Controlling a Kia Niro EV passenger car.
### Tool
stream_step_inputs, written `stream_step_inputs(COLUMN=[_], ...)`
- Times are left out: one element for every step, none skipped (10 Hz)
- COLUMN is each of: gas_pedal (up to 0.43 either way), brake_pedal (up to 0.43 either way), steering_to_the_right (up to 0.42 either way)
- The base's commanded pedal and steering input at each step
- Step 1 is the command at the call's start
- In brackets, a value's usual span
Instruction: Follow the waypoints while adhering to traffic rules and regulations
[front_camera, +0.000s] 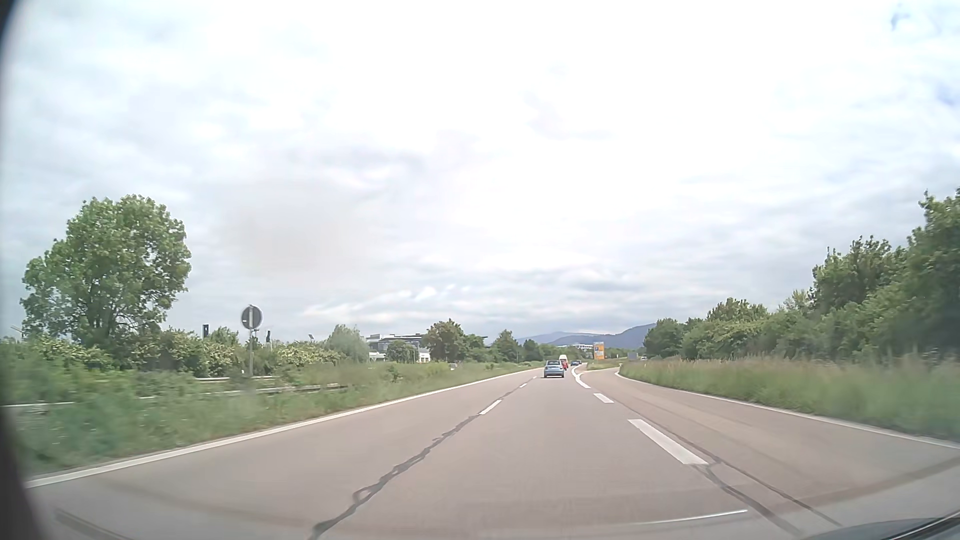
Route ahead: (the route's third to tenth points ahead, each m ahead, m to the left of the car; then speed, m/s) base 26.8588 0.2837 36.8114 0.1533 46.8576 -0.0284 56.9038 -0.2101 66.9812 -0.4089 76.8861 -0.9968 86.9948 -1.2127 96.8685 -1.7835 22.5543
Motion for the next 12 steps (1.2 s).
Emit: stream_step_inputs(gas_pedal=[0.209, 0.209, 0.209, 0.209, 0.209, 0.209, 0.209, 0.209, 0.209, 0.209, 0.209, 0.209], brake_pedal=[0.0, 0.0, 0.0, 0.0, 0.0, 0.0, 0.0, 0.0, 0.0, 0.0, 0.0, 0.0], steering_to_the_right=[0.003, 0.003, 0.003, 0.003, 0.003, 0.003, 0.003, 0.003, 0.003, 0.003, 0.003, 0.003])
